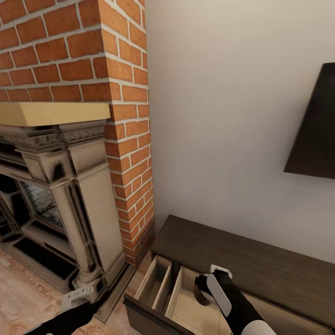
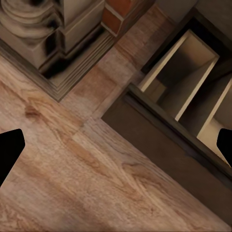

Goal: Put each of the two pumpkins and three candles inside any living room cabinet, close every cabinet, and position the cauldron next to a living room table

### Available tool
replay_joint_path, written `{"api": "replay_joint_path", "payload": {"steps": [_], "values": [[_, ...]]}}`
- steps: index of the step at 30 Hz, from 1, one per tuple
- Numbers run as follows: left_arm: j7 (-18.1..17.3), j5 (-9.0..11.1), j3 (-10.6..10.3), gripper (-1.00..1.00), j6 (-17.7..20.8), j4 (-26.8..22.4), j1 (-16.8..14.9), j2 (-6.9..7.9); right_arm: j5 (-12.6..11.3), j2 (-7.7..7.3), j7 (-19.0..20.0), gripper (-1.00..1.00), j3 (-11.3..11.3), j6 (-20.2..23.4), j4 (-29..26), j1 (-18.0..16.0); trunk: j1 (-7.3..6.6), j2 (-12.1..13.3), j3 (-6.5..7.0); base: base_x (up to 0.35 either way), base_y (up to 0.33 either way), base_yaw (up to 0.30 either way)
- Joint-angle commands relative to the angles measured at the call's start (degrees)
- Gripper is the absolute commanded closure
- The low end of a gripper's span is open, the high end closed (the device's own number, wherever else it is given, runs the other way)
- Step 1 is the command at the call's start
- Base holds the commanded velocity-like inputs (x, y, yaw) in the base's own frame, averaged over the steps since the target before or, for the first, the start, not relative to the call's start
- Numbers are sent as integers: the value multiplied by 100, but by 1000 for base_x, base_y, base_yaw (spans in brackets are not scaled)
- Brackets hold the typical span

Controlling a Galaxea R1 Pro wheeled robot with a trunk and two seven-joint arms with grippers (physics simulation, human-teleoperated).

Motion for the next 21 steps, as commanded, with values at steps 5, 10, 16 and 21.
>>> {"api": "replay_joint_path", "payload": {"steps": [5, 10, 16, 21], "values": [[46, 60, 0, -100, 18, -12, 0, 2, -66, 6, -72, 100, 24, -38, -3, -4, 111, -205, -95, 0, 0, 0], [46, 60, 0, -100, 18, -13, 0, 2, -66, 9, -74, 100, 25, -47, -2, -4, 221, -406, -185, 0, 0, 0], [45, 60, 0, -100, 18, -12, 0, 2, -66, 9, -74, 100, 31, -49, 4, -4, 352, -646, -293, 0, 0, 0], [42, 60, 4, -100, 18, -12, 0, 2, -66, 21, -74, 100, 33, -49, 24, -4, 462, -847, -382, 0, 0, 0]]}}
